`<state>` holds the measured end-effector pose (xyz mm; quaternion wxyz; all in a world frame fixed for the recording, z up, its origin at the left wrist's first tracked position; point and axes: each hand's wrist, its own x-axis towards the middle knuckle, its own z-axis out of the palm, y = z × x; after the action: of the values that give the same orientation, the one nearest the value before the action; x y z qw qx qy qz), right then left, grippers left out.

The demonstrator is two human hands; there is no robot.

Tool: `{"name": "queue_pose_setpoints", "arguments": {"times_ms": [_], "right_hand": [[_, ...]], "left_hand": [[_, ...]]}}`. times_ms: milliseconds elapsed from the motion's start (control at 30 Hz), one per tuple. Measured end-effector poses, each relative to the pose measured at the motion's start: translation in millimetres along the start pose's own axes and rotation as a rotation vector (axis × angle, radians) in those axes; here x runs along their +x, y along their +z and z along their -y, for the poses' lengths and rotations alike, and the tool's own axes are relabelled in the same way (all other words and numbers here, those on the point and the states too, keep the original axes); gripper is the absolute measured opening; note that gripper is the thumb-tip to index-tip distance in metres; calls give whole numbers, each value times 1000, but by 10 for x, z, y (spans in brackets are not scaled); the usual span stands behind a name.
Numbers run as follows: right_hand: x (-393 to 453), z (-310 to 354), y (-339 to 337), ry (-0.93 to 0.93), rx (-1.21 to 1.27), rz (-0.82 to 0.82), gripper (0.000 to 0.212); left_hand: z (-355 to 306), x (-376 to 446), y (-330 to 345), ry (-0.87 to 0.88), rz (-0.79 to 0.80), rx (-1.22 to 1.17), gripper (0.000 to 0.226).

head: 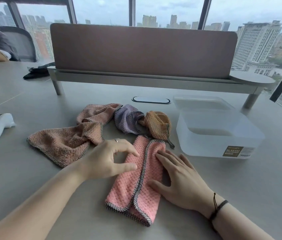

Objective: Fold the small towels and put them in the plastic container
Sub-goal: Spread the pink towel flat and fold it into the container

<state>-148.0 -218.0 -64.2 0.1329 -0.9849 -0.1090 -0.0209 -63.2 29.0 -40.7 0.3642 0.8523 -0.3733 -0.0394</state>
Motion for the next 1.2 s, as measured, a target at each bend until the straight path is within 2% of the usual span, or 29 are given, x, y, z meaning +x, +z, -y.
{"name": "queue_pose_setpoints", "arguments": {"times_ms": [67, 167, 400, 533, 667, 733, 900, 1033, 1200], "right_hand": [[34, -47, -14, -32, 13, 48, 91], [62, -87, -52, -72, -17, 85, 90], [60, -148, -47, -124, -116, 107, 80], [29, -156, -66, -152, -128, 135, 105], [-51, -146, -107, -224, -121, 161, 123], [-71, -147, -118, -234, -100, 143, 125], [42, -6, -83, -184, -11, 27, 112], [122, 146, -3, -155, -51, 122, 122], [131, 42, -35, -125, -115, 225, 131]], "left_hand": [[39, 11, 77, 39, 75, 294, 61], [16, 0, 167, -35, 320, 449, 87], [-96, -172, 238, -87, 261, 698, 96], [-134, -225, 287, -104, 268, 723, 101], [-163, -238, 268, -58, 236, 648, 105], [-162, -204, 248, -20, 239, 608, 108], [-72, -46, 275, 19, 316, 520, 111], [-36, 8, 339, 15, 344, 657, 108], [-54, 6, 353, -29, 355, 666, 110]]}}
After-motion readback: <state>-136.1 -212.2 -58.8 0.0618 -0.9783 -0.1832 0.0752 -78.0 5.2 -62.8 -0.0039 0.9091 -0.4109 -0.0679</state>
